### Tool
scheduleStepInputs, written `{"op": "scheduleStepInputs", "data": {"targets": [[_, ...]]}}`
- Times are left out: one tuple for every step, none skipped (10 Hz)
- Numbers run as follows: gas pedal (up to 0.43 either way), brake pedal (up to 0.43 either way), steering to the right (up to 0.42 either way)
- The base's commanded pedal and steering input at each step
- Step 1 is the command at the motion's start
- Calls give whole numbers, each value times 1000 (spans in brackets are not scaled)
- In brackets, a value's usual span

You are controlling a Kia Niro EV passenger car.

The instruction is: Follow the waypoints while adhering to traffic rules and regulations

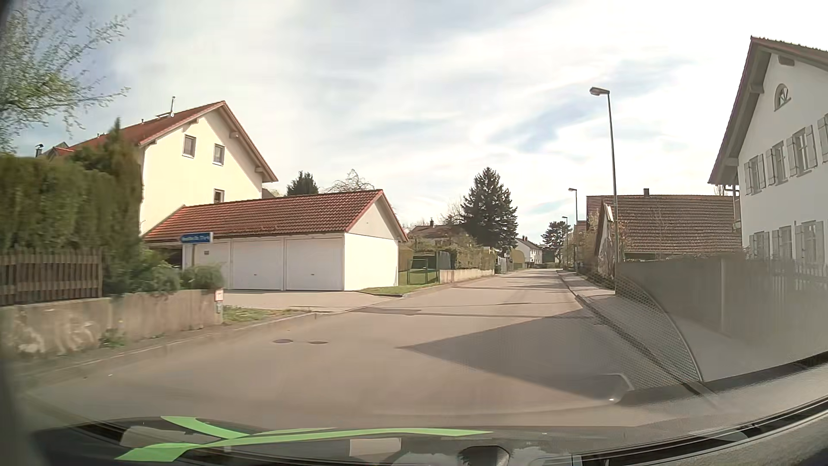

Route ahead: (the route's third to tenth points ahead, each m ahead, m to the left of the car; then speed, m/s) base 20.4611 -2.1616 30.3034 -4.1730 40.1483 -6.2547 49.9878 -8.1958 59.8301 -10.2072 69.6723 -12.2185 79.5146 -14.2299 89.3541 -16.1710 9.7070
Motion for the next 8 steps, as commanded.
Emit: {"op": "scheduleStepInputs", "data": {"targets": [[150,0,92],[150,0,89],[150,0,85],[150,0,78],[150,0,71],[150,0,65],[150,0,60],[150,0,56]]}}
